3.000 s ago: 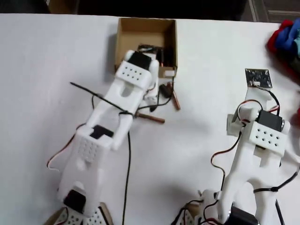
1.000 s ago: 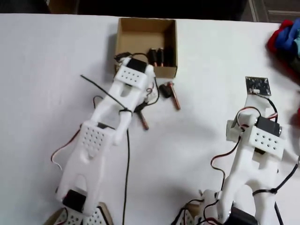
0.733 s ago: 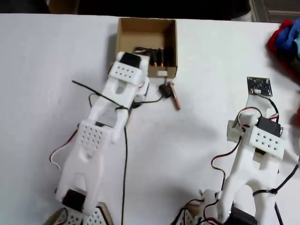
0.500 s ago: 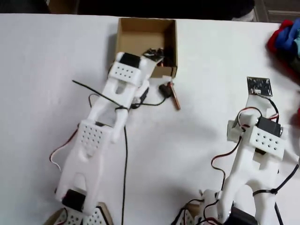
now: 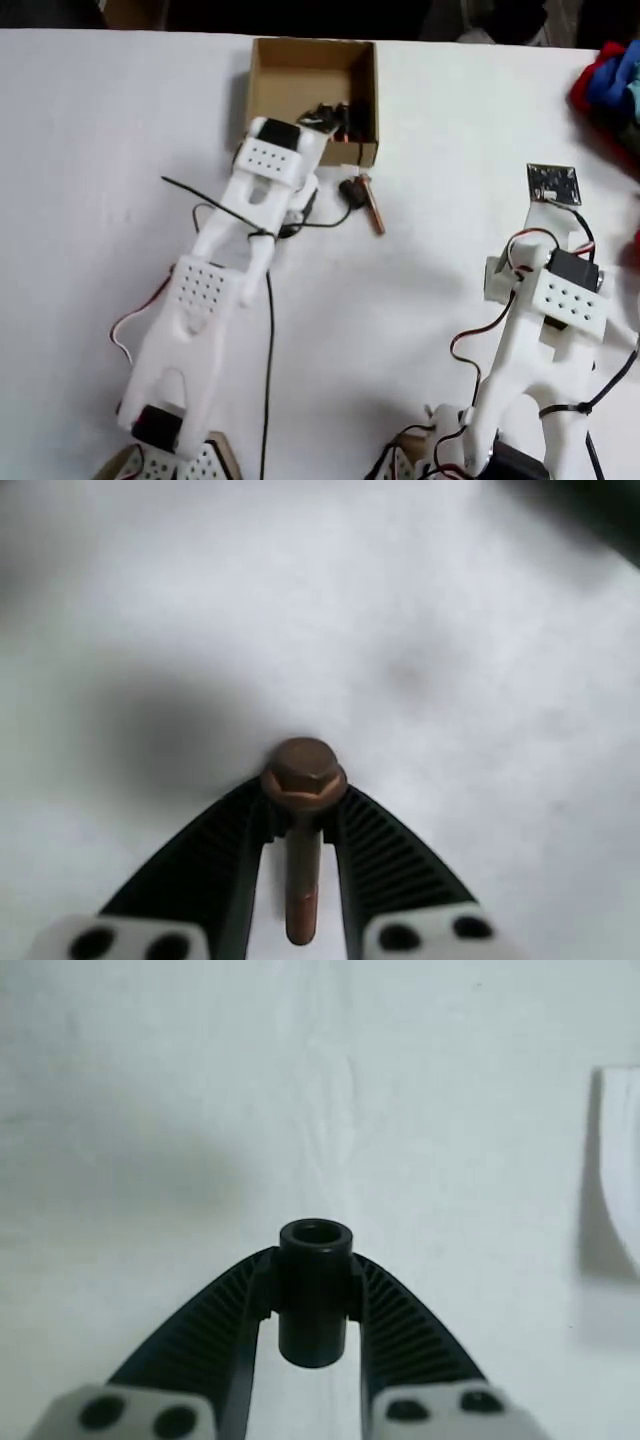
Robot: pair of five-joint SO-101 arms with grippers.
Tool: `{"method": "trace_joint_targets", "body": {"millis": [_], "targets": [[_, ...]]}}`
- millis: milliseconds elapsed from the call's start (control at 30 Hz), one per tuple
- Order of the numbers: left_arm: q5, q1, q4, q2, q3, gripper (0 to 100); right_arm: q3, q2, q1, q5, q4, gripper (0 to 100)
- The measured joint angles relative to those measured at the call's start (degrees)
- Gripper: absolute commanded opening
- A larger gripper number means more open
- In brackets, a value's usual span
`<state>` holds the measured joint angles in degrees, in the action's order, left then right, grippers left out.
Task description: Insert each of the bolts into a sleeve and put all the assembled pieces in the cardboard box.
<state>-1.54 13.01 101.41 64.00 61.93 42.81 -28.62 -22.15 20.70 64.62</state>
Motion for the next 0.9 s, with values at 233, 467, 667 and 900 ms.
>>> {"method": "trace_joint_targets", "body": {"millis": [233, 467, 667, 900], "targets": [[0.0, -0.4, 0.0, 0.1, 0.0, 9, 0.0, 0.0, 0.0, 0.0, 0.0, 2.1], [0.0, -0.4, 0.0, 0.1, 0.2, 14, 0.0, 0.0, 0.0, 0.0, 0.0, 2.1], [-0.3, -0.7, 0.0, 0.1, 0.3, 16, 0.0, 0.0, 0.0, 0.0, 0.0, 2.1], [-0.3, -0.7, 0.0, 0.0, 0.8, 15, 0.0, 0.0, 0.1, 0.0, 0.0, 2.1]]}}
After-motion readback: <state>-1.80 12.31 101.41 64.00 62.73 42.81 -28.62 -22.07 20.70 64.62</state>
